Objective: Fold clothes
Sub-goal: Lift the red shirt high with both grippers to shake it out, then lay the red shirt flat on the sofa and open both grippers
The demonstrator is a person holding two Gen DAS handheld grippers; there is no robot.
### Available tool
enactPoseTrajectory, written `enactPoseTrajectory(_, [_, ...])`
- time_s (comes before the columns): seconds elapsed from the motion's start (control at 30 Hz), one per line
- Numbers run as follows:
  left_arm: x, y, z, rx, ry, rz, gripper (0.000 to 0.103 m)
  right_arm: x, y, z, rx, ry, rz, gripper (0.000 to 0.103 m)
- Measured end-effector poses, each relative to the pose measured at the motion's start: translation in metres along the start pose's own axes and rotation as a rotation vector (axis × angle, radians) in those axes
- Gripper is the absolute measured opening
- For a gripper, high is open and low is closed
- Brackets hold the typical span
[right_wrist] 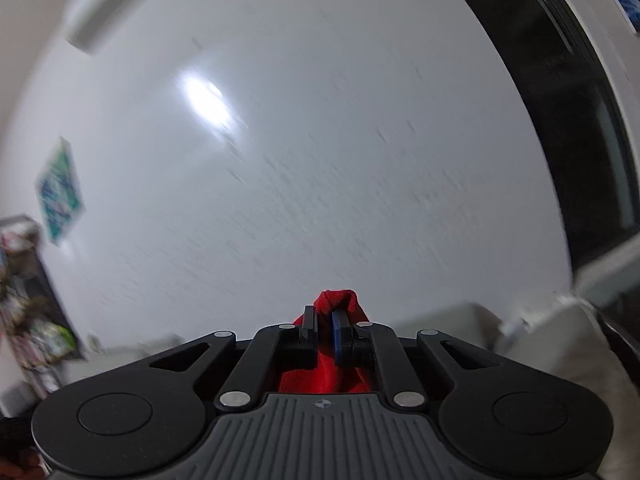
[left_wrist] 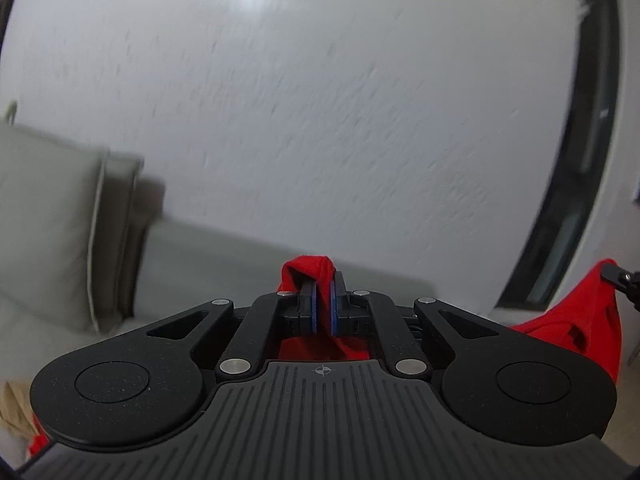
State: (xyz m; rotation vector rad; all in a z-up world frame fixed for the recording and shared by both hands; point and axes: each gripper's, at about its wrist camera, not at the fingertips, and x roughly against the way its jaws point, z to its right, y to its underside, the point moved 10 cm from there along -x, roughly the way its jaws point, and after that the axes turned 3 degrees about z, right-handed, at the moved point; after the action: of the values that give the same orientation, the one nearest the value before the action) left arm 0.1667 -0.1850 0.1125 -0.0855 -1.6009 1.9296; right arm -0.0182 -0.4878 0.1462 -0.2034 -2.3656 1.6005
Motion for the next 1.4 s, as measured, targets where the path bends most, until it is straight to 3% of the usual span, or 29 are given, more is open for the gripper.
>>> enactPoseTrajectory(0.07, [-0.038, -0.005, 0.004, -0.015, -0.031, -0.012, 0.006, -0.049, 0.002, 0.008, 0.081, 0.071, -0.003, 0.009])
enactPoseTrajectory(0.13, [-0.065, -0.041, 0.023, -0.031, -0.015, 0.034, 0.006, -0.063, -0.014, 0.004, 0.104, 0.076, 0.033, 0.009])
enactPoseTrajectory(0.23, [-0.06, -0.071, 0.039, -0.095, -0.002, 0.101, 0.006, -0.065, -0.05, -0.011, 0.124, 0.05, 0.116, 0.009])
enactPoseTrajectory(0.33, [-0.058, -0.074, 0.045, -0.156, 0.006, 0.119, 0.006, -0.056, -0.046, -0.007, 0.175, 0.051, 0.126, 0.009])
enactPoseTrajectory(0.5, [-0.092, 0.051, 0.015, -0.143, -0.005, -0.113, 0.006, -0.046, 0.05, 0.048, 0.141, 0.092, -0.038, 0.009])
enactPoseTrajectory(0.53, [-0.095, 0.073, 0.01, -0.14, -0.01, -0.153, 0.006, -0.043, 0.077, 0.059, 0.133, 0.108, -0.083, 0.009])
enactPoseTrajectory(0.6, [-0.101, 0.16, -0.007, -0.133, -0.039, -0.286, 0.006, -0.043, 0.144, 0.09, 0.095, 0.16, -0.201, 0.009])
enactPoseTrajectory(0.7, [-0.114, 0.259, -0.026, -0.173, -0.095, -0.437, 0.006, -0.037, 0.245, 0.12, 0.044, 0.23, -0.372, 0.009])
enactPoseTrajectory(0.73, [-0.115, 0.279, -0.03, -0.178, -0.107, -0.476, 0.006, -0.032, 0.277, 0.13, 0.03, 0.255, -0.431, 0.009])
enactPoseTrajectory(0.83, [-0.119, 0.366, -0.057, -0.206, -0.168, -0.625, 0.006, -0.018, 0.336, 0.143, 0.011, 0.294, -0.546, 0.009])
enactPoseTrajectory(0.9, [-0.112, 0.39, -0.065, -0.228, -0.186, -0.656, 0.006, -0.008, 0.371, 0.147, 0.021, 0.311, -0.623, 0.009])
enactPoseTrajectory(1.0, [-0.11, 0.4, -0.069, -0.268, -0.191, -0.672, 0.005, 0.0, 0.397, 0.144, 0.059, 0.339, -0.692, 0.009])
enactPoseTrajectory(1.17, [-0.105, 0.417, -0.075, -0.334, -0.2, -0.698, 0.006, 0.001, 0.41, 0.154, 0.094, 0.392, -0.76, 0.008])
enactPoseTrajectory(1.23, [-0.099, 0.419, -0.072, -0.355, -0.206, -0.708, 0.012, 0.0, 0.415, 0.155, 0.098, 0.4, -0.793, 0.011])
enactPoseTrajectory(1.27, [-0.094, 0.42, -0.07, -0.368, -0.219, -0.712, 0.021, -0.001, 0.422, 0.157, 0.096, 0.401, -0.829, 0.013])
enactPoseTrajectory(1.33, [-0.082, 0.414, -0.065, -0.391, -0.251, -0.698, 0.025, 0.004, 0.426, 0.162, 0.102, 0.411, -0.863, 0.034])
enactPoseTrajectory(1.4, [-0.068, 0.404, -0.061, -0.376, -0.261, -0.679, 0.03, 0.009, 0.415, 0.158, 0.117, 0.409, -0.822, 0.044])
